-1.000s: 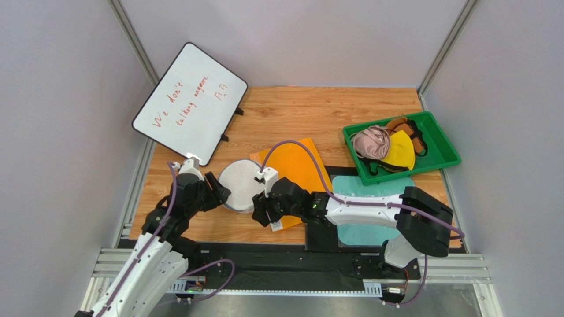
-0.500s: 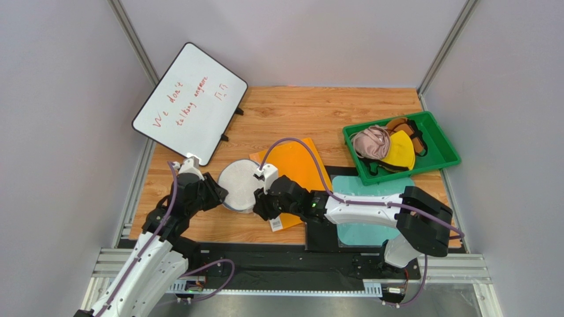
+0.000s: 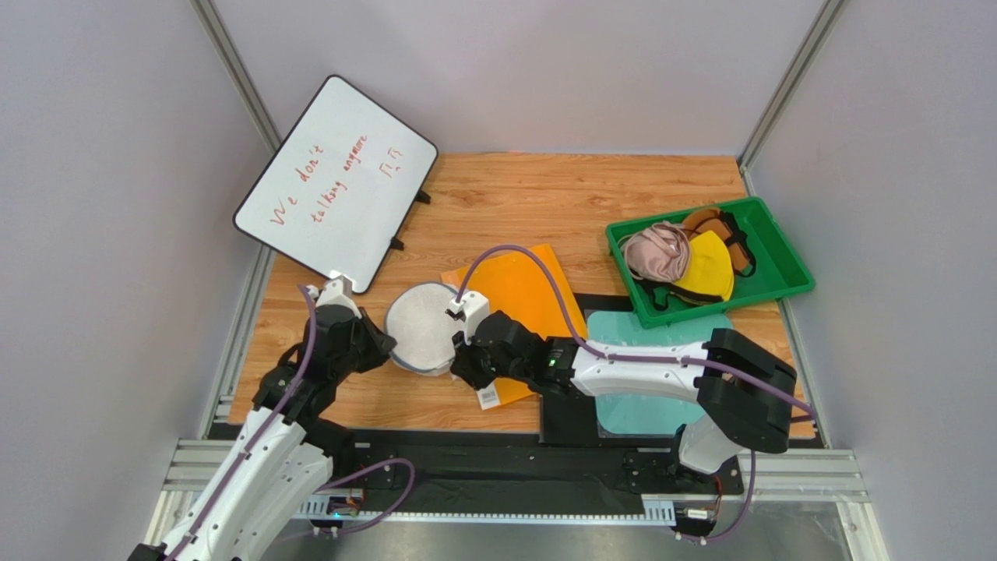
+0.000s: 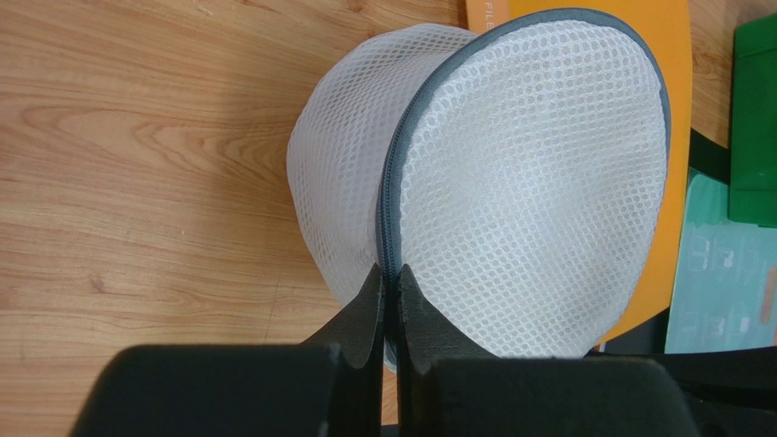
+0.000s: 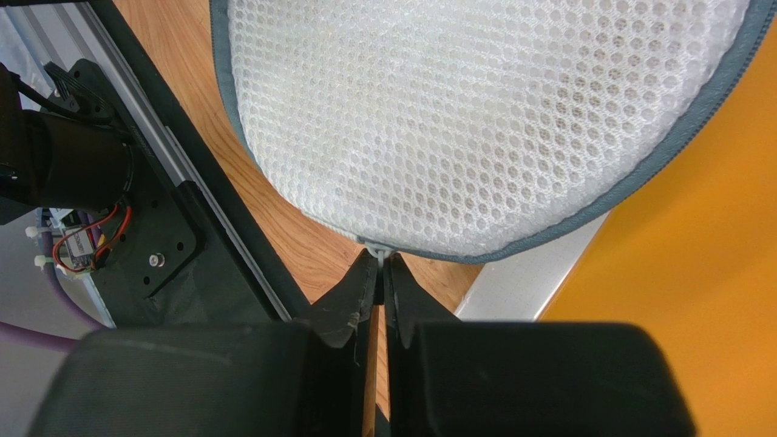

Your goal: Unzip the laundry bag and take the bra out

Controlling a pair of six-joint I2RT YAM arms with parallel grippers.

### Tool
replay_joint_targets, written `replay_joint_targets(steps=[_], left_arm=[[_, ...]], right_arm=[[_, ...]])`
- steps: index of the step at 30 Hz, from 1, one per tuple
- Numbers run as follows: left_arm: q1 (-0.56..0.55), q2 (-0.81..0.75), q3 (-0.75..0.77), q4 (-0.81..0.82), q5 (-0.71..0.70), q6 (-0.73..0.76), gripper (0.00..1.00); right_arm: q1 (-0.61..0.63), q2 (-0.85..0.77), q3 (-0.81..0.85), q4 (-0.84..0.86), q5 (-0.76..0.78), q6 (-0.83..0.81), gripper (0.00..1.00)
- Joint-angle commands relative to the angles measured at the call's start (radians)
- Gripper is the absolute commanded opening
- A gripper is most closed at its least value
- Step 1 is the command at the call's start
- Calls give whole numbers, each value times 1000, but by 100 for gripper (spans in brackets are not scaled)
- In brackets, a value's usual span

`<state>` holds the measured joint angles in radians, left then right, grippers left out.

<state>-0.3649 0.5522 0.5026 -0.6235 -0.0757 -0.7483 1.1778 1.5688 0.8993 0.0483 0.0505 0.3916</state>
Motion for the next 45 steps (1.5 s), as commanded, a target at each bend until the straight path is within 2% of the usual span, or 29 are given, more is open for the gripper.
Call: replay_joint_targets(steps=[1, 2, 11, 16, 17, 19, 20, 21, 23, 28, 35, 39, 45], left_arm=[[6, 34, 57, 2, -47, 56, 0], [6, 52, 76, -5, -52, 67, 0], [27, 198, 186, 7, -75, 188, 0], [67, 270, 212, 47, -18, 195, 0], [67, 279, 218, 44, -10, 194, 3], [66, 278, 231, 38, 25, 188, 21], [67, 267, 232, 30, 43, 188, 48], [66, 256, 234, 22, 69, 187, 60], [67, 218, 218, -7, 91, 172, 74], [52, 103, 140, -44, 143, 92, 75], [26, -54, 122, -196, 61, 41, 75], [26, -43, 108, -205, 76, 23, 75], [24, -46, 45, -96, 154, -39, 72]], right_arm=[[5, -53, 15, -2, 26, -13, 3], [5, -65, 7, -4, 23, -14, 0], [5, -93, -26, 1, -35, 4, 0], [5, -92, -51, 56, -95, 52, 0], [5, -84, -51, 65, -100, 61, 0], [5, -78, -43, 85, -94, 90, 0], [5, -69, -40, 93, -89, 99, 0], [5, -64, -36, 110, -78, 111, 0], [6, -49, -20, 127, -77, 137, 0], [13, 3, 30, 159, -55, 188, 0], [23, 28, 67, 134, 66, 250, 0], [26, 34, 81, 148, 65, 260, 0], [48, 71, 115, 153, 34, 248, 0]])
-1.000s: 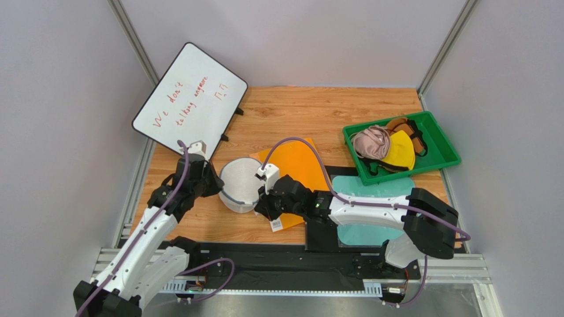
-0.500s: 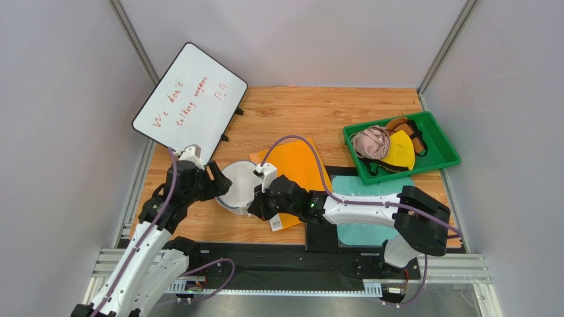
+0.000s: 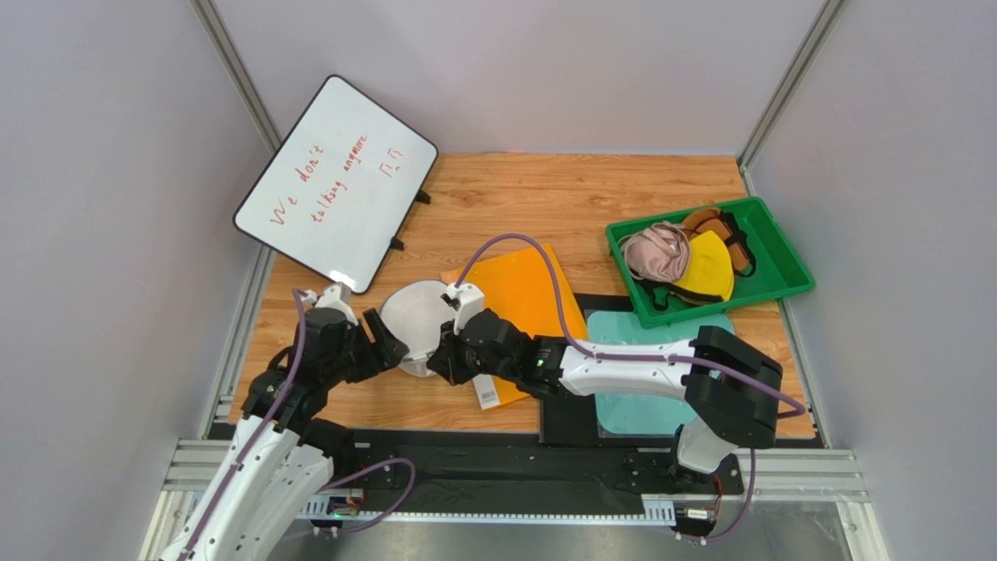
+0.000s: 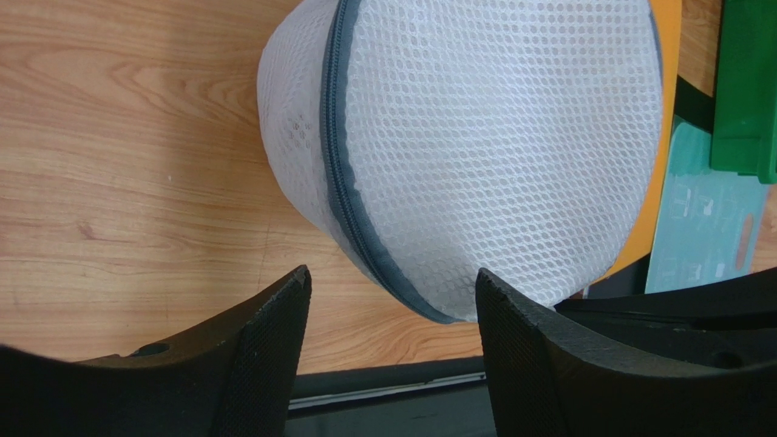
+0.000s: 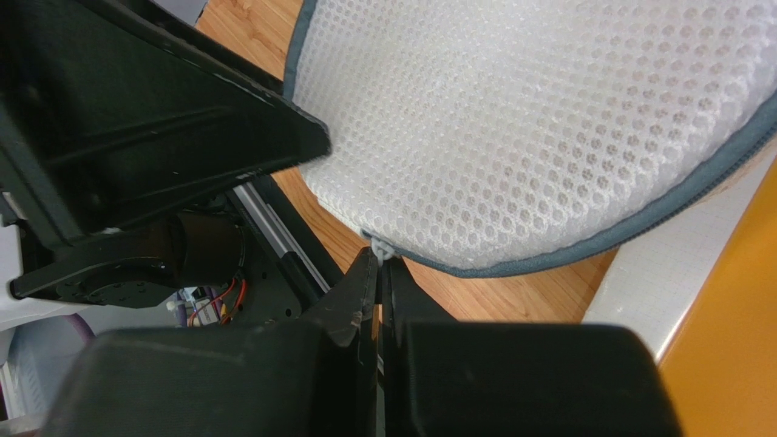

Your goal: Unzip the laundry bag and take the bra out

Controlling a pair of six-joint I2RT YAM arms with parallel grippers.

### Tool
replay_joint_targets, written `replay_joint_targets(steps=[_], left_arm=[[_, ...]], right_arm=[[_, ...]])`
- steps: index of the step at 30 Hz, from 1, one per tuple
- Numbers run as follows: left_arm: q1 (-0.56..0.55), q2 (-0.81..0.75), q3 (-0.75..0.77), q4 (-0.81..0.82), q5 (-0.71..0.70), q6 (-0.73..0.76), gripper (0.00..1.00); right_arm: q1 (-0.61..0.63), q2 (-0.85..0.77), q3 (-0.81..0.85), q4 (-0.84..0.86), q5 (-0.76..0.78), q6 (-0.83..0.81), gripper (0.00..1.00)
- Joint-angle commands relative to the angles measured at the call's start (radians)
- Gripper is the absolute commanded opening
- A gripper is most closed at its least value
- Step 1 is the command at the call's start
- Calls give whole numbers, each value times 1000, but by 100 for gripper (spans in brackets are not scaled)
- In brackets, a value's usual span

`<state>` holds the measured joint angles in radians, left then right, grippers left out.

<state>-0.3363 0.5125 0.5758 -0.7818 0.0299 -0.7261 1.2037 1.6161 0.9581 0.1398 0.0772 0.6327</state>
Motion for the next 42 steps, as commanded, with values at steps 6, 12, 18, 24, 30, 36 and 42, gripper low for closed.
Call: replay_joint_targets(steps=[6, 12, 18, 24, 30, 36, 42], left_arm=[[-4, -5, -30, 96, 15, -65, 49], [-4, 24, -39, 115, 1, -55, 22], [-4, 40, -34, 115, -2, -42, 11], [-4, 35, -27, 113, 4, -44, 11], [-4, 44, -10, 113, -5, -44, 9], [-4, 58, 7, 105, -11, -36, 0], [-4, 60, 18, 98, -21, -39, 0]], right_arm=[[33, 37, 62, 57, -11, -4, 0], [33, 34, 45, 53, -16, -7, 22], [33, 30, 37, 61, -13, -14, 30], [33, 56, 41, 64, -14, -13, 31], [33, 54, 16, 70, -17, -18, 31], [33, 57, -7, 92, -20, -4, 33], [48, 31, -47, 110, -11, 7, 40]])
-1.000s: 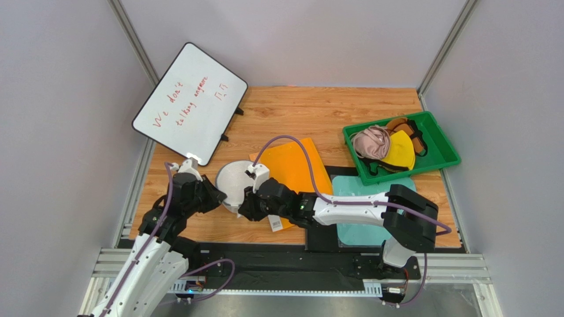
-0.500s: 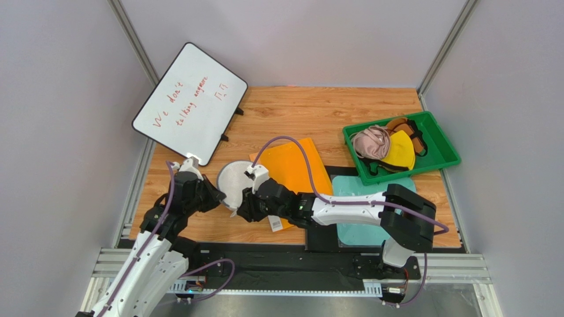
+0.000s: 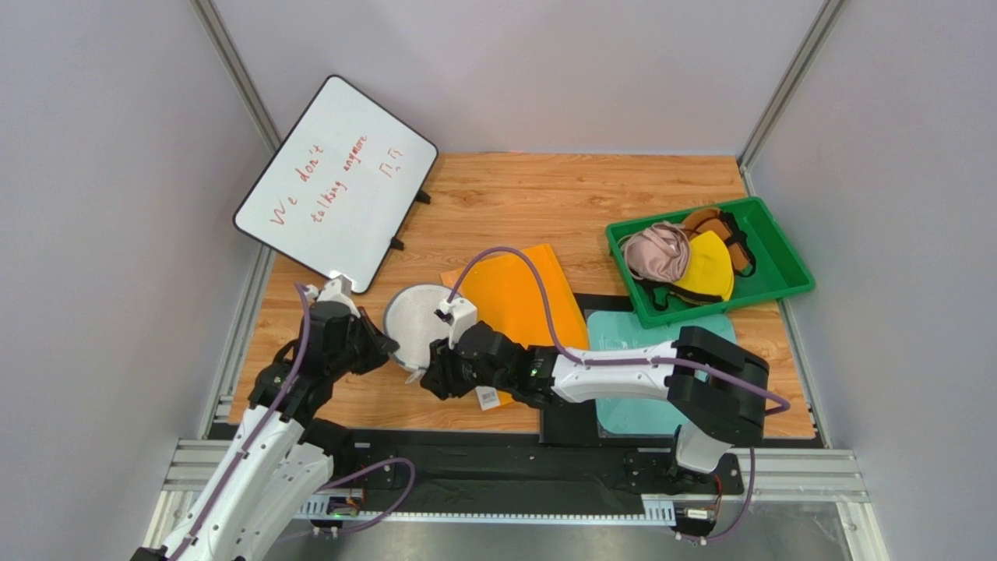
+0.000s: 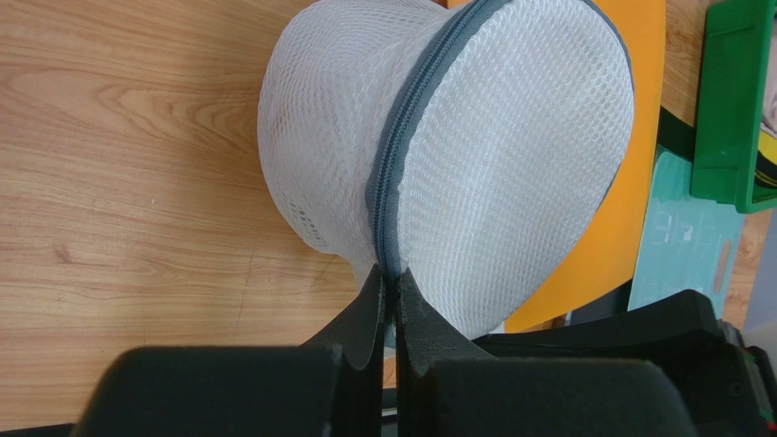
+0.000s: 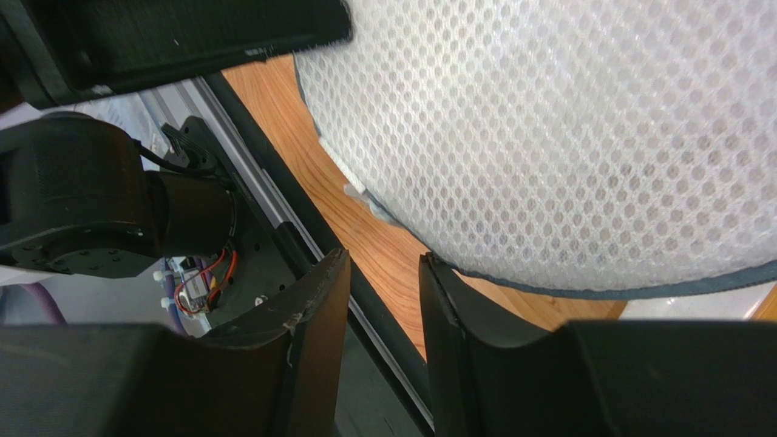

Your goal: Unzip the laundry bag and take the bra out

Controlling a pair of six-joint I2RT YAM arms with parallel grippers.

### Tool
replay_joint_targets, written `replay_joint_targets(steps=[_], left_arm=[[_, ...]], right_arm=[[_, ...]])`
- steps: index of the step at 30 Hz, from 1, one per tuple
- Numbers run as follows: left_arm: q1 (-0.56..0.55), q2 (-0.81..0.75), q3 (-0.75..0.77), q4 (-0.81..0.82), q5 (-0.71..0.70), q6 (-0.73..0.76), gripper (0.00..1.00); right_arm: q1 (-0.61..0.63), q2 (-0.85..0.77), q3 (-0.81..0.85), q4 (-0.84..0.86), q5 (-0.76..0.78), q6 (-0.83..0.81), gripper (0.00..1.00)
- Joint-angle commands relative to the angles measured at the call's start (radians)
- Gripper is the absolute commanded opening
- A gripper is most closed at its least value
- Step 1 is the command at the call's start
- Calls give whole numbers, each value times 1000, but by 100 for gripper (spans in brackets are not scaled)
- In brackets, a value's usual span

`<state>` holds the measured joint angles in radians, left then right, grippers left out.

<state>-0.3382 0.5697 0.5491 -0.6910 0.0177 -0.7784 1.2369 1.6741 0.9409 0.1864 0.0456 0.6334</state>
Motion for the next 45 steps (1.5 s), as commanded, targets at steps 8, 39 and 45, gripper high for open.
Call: replay_joint_targets(steps=[8, 39, 45], left_arm=[[-4, -1, 58, 1, 24, -4, 0], [-2, -39, 63, -15, 59, -38, 0], [-2, -44, 66, -24, 42, -32, 0]], right_arm=[[15, -17, -25, 88, 39, -23, 46], [-24, 64, 4, 278, 14, -54, 29], [-27, 41, -14, 269, 54, -61, 0]])
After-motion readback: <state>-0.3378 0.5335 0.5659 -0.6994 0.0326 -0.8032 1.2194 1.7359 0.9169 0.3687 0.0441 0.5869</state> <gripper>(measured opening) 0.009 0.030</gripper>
